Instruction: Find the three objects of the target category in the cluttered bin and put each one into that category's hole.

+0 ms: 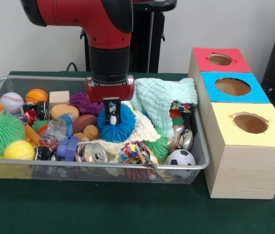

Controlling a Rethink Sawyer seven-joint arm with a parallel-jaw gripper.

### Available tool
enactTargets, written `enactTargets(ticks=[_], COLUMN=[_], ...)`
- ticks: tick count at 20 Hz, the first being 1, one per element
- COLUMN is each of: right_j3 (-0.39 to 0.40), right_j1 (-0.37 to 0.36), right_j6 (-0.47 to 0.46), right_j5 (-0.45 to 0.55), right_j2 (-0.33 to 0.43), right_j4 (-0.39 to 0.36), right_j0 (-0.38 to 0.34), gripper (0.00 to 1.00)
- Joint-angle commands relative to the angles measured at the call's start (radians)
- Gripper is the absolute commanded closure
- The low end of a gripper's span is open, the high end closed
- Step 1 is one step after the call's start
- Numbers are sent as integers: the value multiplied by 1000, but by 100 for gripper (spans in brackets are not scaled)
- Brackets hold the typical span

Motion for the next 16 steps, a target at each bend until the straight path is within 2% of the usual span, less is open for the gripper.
enactTargets(ticks=[1, 9, 16], right_j3=[-5, -1, 17], right_j1=[38, 25, -33], right_j6=[3, 45, 53], right_j5=[112, 108, 145], right_j2=[0, -13, -9], right_j4=[-48, -17, 14], right_j0=[32, 56, 71], gripper=[100, 100, 100])
